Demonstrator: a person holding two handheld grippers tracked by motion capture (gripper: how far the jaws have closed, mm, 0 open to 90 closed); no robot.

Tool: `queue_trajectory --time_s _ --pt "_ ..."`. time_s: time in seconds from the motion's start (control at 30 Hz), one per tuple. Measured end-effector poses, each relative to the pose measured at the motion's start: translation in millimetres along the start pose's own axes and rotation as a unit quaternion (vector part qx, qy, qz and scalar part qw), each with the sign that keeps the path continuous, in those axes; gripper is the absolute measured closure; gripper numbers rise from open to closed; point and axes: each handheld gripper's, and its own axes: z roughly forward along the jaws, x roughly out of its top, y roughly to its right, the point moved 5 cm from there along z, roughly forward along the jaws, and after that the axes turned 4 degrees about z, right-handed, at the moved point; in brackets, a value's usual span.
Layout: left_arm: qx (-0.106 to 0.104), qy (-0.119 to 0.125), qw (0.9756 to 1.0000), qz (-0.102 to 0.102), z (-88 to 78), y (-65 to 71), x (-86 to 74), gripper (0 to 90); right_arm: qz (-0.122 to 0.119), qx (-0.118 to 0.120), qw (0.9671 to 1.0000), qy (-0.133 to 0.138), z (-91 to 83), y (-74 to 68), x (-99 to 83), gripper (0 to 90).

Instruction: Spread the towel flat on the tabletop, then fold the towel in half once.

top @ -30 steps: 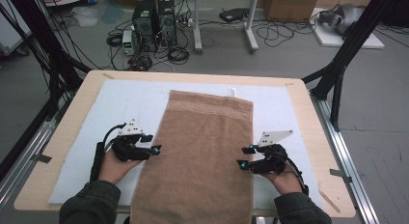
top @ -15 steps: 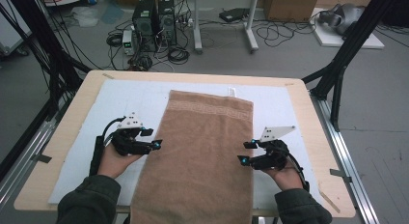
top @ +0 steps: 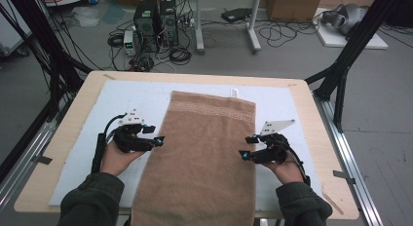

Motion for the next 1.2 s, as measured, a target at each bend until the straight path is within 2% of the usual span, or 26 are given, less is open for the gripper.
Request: queue_trajectory --time_s 0.17,0.3,0.57,0.8,0.9,0.97,1.03,1.13,1.2 --pt "0.000 -0.001 1.0000 0.008 3.9 0.7 11.7 41.9 0.002 -0.012 0.9999 0.002 -8.2 6.9 4.4 36.9" --pt "0.003 0.009 0.9999 0.008 3.2 -1.0 23.2 42.0 0.000 -0.023 0.9997 0.004 -17.1 11.9 10.2 36.4" --pt "0.016 0.013 0.9998 0.000 5.0 -16.2 38.3 42.4 0.003 -0.045 0.9990 0.004 -27.8 30.8 27.1 35.4" --pt "0.032 0.012 0.9994 -0.007 10.2 -32.5 50.9 43.7 0.015 -0.065 0.9978 0.002 -23.3 49.5 38.3 35.5" --pt "0.039 0.011 0.9992 -0.001 15.8 -39.3 51.6 44.7 0.025 -0.080 0.9965 0.005 -18.9 57.2 38.4 35.6" --pt "0.034 0.011 0.9994 -0.002 21.5 -43.4 49.5 47.0 0.034 -0.086 0.9957 -0.001 -12.7 62.2 36.2 35.6" --pt "0.031 0.007 0.9995 -0.007 29.2 -48.9 45.4 50.1 0.046 -0.085 0.9953 0.007 -6.1 66.2 35.5 36.9" --pt "0.035 -0.012 0.9992 -0.018 42.9 -56.9 36.8 50.9 0.050 -0.106 0.9931 -0.004 3.9 73.7 30.1 38.8" --pt "0.036 -0.029 0.9989 -0.010 51.2 -58.9 31.8 52.0 0.059 -0.115 0.9916 -0.011 8.8 81.2 23.8 40.9"
